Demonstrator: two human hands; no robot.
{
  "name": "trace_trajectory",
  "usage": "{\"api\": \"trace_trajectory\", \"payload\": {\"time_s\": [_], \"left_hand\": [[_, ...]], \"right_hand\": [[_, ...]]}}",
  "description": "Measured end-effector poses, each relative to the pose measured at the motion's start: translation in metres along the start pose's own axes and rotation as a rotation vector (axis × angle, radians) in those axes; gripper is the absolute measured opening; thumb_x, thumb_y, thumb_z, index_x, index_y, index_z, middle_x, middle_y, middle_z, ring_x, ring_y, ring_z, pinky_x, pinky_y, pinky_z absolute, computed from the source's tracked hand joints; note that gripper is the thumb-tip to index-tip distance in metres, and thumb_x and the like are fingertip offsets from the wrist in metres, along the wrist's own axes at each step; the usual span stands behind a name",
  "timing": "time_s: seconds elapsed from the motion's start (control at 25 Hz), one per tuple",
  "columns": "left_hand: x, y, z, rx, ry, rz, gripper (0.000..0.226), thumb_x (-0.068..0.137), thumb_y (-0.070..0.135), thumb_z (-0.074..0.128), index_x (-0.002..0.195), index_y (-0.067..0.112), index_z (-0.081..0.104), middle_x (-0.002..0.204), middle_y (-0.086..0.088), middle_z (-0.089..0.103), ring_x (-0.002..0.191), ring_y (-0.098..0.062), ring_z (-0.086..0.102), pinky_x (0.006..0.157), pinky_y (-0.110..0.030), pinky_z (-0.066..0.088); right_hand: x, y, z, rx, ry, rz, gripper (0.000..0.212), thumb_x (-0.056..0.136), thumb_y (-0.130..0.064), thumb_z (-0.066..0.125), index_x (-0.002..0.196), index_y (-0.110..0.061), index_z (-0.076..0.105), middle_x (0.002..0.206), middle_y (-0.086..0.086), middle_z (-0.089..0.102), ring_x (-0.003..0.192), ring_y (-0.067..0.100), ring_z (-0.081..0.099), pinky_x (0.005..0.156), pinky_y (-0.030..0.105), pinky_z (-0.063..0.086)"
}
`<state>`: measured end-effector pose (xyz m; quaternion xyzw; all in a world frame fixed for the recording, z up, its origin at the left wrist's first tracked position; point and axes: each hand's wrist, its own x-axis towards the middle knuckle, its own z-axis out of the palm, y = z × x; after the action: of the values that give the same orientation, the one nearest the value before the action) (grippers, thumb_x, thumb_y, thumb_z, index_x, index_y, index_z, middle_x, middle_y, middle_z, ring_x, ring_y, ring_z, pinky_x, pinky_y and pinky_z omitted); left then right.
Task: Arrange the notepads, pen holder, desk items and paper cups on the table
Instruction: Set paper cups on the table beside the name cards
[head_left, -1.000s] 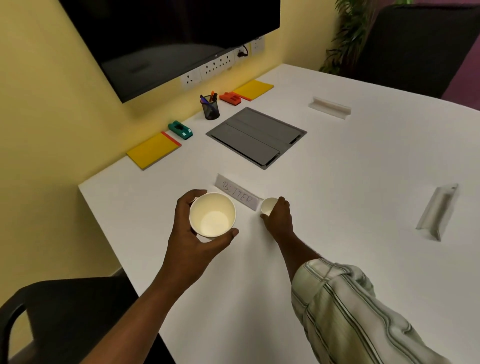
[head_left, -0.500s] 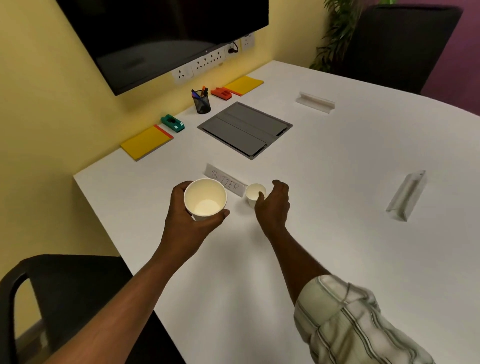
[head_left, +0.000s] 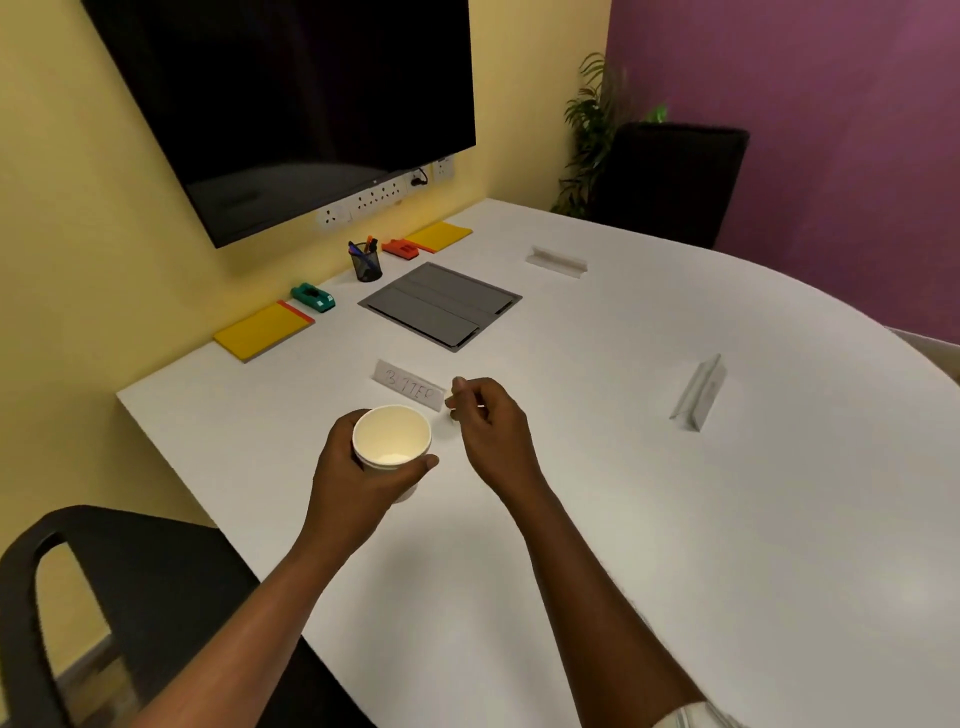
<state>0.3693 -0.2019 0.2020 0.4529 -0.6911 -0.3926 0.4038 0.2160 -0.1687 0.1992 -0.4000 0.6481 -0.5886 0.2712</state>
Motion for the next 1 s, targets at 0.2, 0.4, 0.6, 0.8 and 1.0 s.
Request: {"api": "trace_trajectory", "payload": {"time_s": [0.2,0.4,0.6,0.8,1.0], "left_hand": [[-0.056,0.026,-0.019,-0.097,-0.075,0.106,0.061,0.063,0.024,0.085,0.112,0.034,0.051,0.101,0.026,0.057,0.094,0.013,0.055,0.064,-0.003,0.045],[-0.118,0.044,-0.044,-0.144,-0.125,0.143,0.060,0.067,0.010,0.080,0.116,0.031,0.051,0.103,0.024,0.056,0.094,0.002,0.056,0.069,-0.009,0.045],[-0.180,0.058,-0.046,-0.235,-0.185,0.157,0.062,0.067,0.006,0.078,0.124,0.019,0.054,0.115,0.008,0.060,0.101,-0.012,0.057,0.082,-0.032,0.053],[-0.222,0.085,-0.027,-0.286,-0.247,0.236,0.062,0.070,-0.001,0.073,0.118,0.033,0.053,0.105,0.024,0.057,0.094,0.006,0.057,0.070,0.000,0.042],[-0.247,0.121,0.003,-0.300,-0.306,0.345,0.061,0.069,-0.003,0.075,0.114,0.033,0.053,0.104,0.028,0.056,0.093,0.023,0.052,0.069,0.005,0.039]], "right_hand": [[-0.090,-0.058,-0.009,-0.116,-0.088,-0.066,0.043,0.090,-0.052,0.053,0.118,-0.021,0.056,0.119,-0.005,0.060,0.102,0.008,0.057,0.074,0.010,0.045],[-0.178,-0.080,-0.009,-0.337,-0.044,-0.129,0.063,0.075,-0.047,0.075,0.127,-0.021,0.051,0.128,-0.005,0.051,0.110,0.011,0.051,0.088,0.029,0.052],[-0.248,-0.095,-0.026,-0.384,0.040,-0.108,0.072,0.069,-0.048,0.078,0.130,-0.024,0.047,0.129,-0.008,0.049,0.105,0.004,0.046,0.086,0.024,0.047],[-0.292,-0.107,-0.065,-0.462,0.111,-0.090,0.082,0.071,-0.051,0.076,0.138,-0.025,0.037,0.139,-0.008,0.042,0.122,0.008,0.044,0.094,0.020,0.039],[-0.318,-0.119,-0.115,-0.518,0.149,-0.105,0.081,0.077,-0.049,0.072,0.142,-0.022,0.032,0.143,-0.005,0.039,0.125,0.012,0.043,0.095,0.019,0.036]]}}
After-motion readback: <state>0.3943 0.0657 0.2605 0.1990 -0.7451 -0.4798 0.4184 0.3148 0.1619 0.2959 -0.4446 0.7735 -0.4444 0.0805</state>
